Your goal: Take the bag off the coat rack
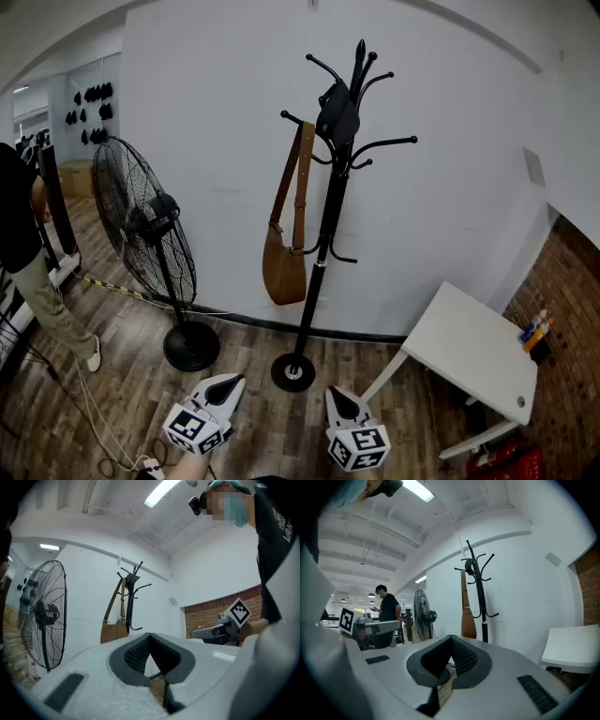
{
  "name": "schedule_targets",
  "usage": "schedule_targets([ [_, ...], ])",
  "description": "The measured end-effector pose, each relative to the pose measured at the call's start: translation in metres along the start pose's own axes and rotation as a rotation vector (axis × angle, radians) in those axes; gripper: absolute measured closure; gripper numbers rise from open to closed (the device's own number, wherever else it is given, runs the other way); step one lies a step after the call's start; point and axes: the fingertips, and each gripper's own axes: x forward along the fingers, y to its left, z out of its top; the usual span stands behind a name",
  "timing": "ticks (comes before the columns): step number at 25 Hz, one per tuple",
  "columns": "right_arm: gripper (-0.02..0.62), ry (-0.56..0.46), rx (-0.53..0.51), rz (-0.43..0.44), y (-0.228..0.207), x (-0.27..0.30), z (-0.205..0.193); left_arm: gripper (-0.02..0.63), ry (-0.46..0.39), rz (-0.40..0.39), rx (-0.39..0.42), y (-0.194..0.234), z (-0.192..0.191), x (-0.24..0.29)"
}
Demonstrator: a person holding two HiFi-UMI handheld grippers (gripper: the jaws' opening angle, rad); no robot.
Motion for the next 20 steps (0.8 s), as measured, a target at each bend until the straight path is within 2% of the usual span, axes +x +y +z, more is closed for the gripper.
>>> schedule_targets([
  [9, 0.597, -0.012, 0.017, 0.001, 0.025, 0.001, -0.003, 0.603, -0.015, -0.031, -0.029, 0.008, 0.001, -0.015],
  [13, 0.595, -0.018, 0.024, -0.039, 0.018, 0.005, -0.006, 0.604, -0.008, -0.032, -0.032, 0.013, -0.009, -0.010],
  [14, 0.533, -0.008, 0.030, -0.046, 0.015, 0.007, -0.008, 0.551, -0.001, -0.035, -0.050, 0.014, -0.012, -0.007],
  [15, 0.482, 0.004, 0.038, -0.052, 0.011, 0.011, -0.010, 0.448, 0.010, -0.037, -0.068, 0.015, -0.016, -0.004],
  [16, 0.458, 0.018, 0.045, -0.055, 0.007, 0.014, -0.013, 0.416, 0.022, -0.036, -0.080, 0.016, -0.020, 0.000],
  [20, 0.454, 0.036, 0.058, -0.046, -0.007, 0.036, -0.014, 0.416, 0.041, -0.012, -0.106, 0.031, -0.031, 0.016],
])
